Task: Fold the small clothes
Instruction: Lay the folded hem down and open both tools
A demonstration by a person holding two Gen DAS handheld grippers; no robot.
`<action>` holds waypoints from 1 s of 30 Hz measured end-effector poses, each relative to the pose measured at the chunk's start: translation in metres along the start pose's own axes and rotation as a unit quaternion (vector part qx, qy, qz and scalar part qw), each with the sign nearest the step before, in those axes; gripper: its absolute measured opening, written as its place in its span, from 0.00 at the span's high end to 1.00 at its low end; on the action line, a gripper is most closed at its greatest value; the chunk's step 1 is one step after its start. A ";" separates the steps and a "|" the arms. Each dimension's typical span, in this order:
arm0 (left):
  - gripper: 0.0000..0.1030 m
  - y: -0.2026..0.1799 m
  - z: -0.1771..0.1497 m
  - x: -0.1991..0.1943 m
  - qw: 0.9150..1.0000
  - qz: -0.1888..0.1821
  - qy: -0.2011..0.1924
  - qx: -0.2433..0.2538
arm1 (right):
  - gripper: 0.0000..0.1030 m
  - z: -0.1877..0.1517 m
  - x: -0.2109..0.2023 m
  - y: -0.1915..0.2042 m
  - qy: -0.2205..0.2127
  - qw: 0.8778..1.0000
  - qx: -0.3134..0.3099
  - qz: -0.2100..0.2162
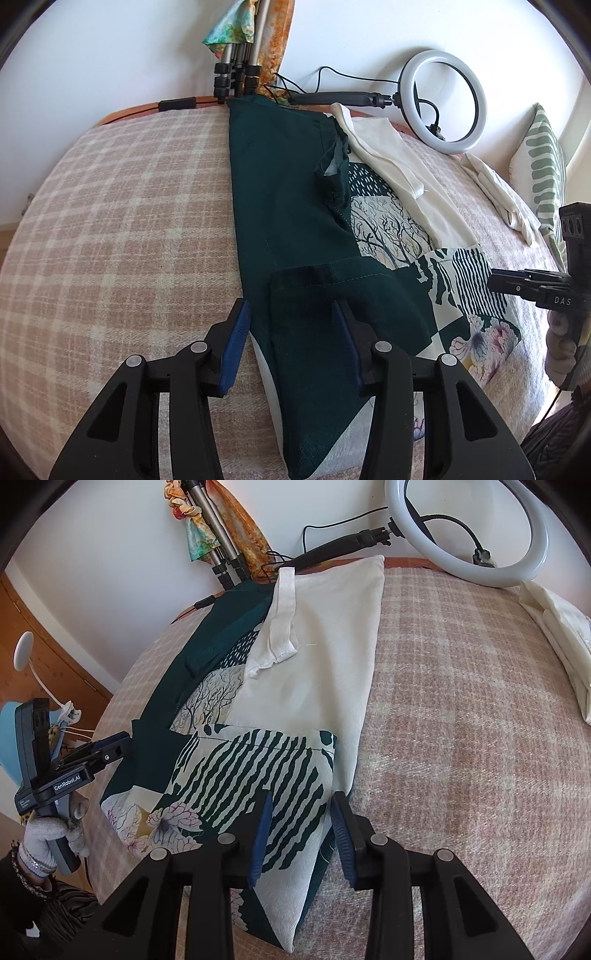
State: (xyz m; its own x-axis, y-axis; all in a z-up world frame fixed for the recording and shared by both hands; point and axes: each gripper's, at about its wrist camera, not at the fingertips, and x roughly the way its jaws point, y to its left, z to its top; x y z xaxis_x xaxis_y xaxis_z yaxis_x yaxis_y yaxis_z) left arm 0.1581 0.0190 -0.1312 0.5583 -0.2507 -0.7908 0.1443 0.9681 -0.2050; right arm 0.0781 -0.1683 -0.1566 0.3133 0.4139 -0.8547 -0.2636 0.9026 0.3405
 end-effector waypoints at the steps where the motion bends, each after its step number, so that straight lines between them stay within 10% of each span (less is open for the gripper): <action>1: 0.57 0.000 0.000 0.001 1.000 -0.003 0.002 0.000 | 0.69 0.000 0.000 0.001 0.000 1.000 -0.003 -0.003; 6: 0.59 0.004 -0.002 0.003 1.000 -0.016 0.007 -0.011 | 0.75 0.000 0.001 0.004 -0.001 1.000 -0.013 -0.018; 11: 0.90 0.009 -0.001 0.003 0.999 -0.028 0.002 -0.024 | 0.85 -0.001 0.001 0.009 -0.005 0.999 -0.031 -0.042; 16: 0.94 0.010 -0.003 -0.003 1.000 -0.002 -0.018 -0.022 | 1.00 -0.003 0.002 0.019 -0.006 0.997 -0.052 -0.064; 24: 0.94 0.021 -0.003 -0.017 0.997 0.046 -0.044 -0.039 | 0.84 -0.004 -0.006 0.020 -0.025 0.995 -0.063 -0.072; 25: 0.94 0.019 -0.002 -0.021 0.997 0.042 -0.049 -0.041 | 0.68 -0.003 -0.008 0.021 -0.032 0.995 -0.063 -0.075; 30: 0.94 -0.012 0.001 -0.026 0.997 -0.059 -0.056 -0.004 | 0.69 0.001 -0.018 0.029 -0.057 0.995 -0.067 -0.046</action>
State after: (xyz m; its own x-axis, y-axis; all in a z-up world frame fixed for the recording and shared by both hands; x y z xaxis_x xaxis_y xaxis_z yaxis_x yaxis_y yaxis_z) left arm 0.1430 0.0140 -0.1080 0.6254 -0.3608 -0.6919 0.2088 0.9317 -0.2971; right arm 0.0654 -0.1497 -0.1308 0.4416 0.3474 -0.8272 -0.3458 0.9167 0.2004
